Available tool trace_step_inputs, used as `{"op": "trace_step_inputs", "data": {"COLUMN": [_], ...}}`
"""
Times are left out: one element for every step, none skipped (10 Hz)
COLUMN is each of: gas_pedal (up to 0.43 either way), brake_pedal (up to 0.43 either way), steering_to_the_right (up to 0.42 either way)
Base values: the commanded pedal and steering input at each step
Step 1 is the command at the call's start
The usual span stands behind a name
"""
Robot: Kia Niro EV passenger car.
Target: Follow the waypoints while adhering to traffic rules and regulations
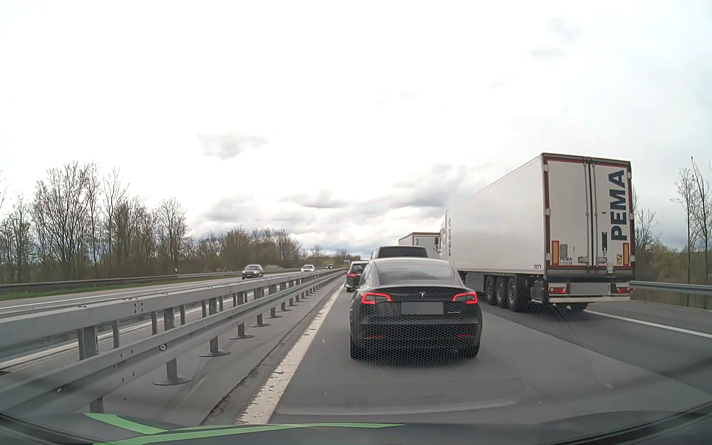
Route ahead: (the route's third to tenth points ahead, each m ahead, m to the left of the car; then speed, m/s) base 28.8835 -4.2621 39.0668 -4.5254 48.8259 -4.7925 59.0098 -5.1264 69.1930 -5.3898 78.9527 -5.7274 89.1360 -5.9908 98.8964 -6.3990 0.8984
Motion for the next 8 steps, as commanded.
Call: {"op": "trace_step_inputs", "data": {"gas_pedal": [0.0,0.0,0.0,0.0,0.0,0.0,0.0,0.0], "brake_pedal": [0.14,0.134,0.134,0.128,0.128,0.122,0.122,0.122], "steering_to_the_right": [0.0,0.0,0.0,0.0,0.0,0.0,0.0,0.005]}}
